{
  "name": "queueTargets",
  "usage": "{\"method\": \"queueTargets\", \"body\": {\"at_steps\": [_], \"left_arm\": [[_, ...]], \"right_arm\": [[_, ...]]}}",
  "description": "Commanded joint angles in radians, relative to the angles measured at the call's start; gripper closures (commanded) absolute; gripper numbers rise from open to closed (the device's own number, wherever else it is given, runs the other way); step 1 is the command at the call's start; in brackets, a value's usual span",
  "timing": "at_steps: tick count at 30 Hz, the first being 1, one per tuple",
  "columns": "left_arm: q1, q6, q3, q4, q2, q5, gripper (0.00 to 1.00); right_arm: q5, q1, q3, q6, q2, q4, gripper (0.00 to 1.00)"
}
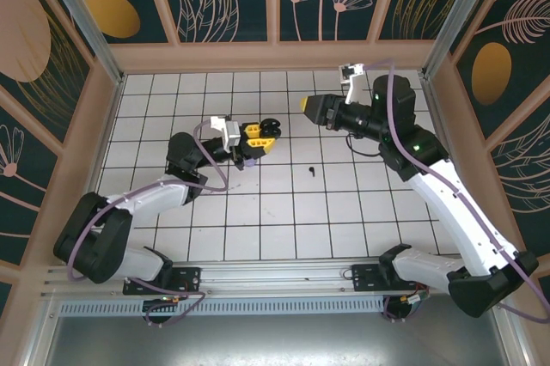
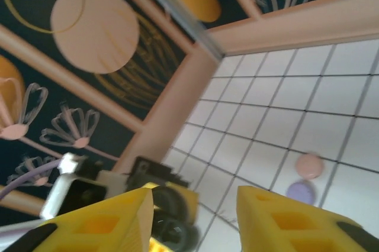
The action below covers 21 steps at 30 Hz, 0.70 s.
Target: Insert wireless bluetooth earbuds into charging case
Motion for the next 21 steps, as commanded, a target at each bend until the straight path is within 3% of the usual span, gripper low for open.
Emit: {"method": "queueTargets", "body": {"at_steps": [1, 5, 10, 21], "left_arm": [[-0.008, -0.082, 0.055, 0.126, 0.033, 0.021, 1.0], [-0.008, -0.085, 0.076, 0.126, 0.058, 0.015, 1.0], [-0.008, -0.083, 0.087, 0.117, 0.074, -0.002, 1.0], [-0.008, -0.067, 0.114, 0.057, 0.095, -0.008, 1.0]], "right_arm": [[-0.145, 0.007, 0.048, -0.023, 0.04, 0.03, 0.63], [-0.189, 0.036, 0.073, -0.039, 0.076, 0.037, 0.69], [-0.178, 0.1, 0.107, -0.078, 0.119, 0.017, 0.69], [0.066, 0.193, 0.186, -0.242, 0.16, -0.137, 0.61]]}}
